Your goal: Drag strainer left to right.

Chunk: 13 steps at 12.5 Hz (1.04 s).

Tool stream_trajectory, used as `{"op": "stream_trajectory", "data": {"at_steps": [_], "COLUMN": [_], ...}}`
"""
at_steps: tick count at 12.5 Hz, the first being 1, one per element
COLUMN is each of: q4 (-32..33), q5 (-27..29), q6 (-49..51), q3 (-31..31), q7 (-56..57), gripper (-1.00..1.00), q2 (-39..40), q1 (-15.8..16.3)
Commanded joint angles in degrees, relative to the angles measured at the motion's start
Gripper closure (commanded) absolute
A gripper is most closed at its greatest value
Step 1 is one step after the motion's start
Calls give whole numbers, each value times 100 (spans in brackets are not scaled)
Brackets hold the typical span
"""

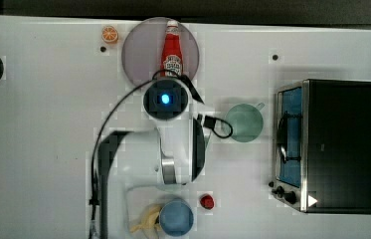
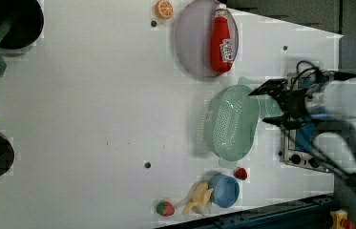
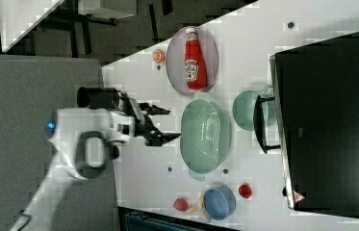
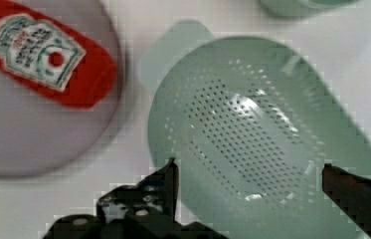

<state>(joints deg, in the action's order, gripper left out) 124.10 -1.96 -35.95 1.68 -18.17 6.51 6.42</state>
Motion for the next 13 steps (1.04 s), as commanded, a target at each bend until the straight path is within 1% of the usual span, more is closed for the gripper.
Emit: {"op": "stream_trajectory", "data": {"at_steps": [1, 3, 4, 7, 10, 13], "q4": [-1403, -2230, -2523, -3123, -3318, -3309], "q5": [105, 15, -36, -12, -17, 9], "q6": [1240, 1665, 1788, 2776, 3350, 3366], "q3": [306, 536, 645, 689, 740, 726], "q7": [1454, 2597, 2892, 2903, 2900, 2916], "gripper": [-100, -100, -100, -100, -100, -100], "q2": [-187, -180, -191, -278, -319, -316], "q1": [27, 22, 21, 26, 20, 26]}}
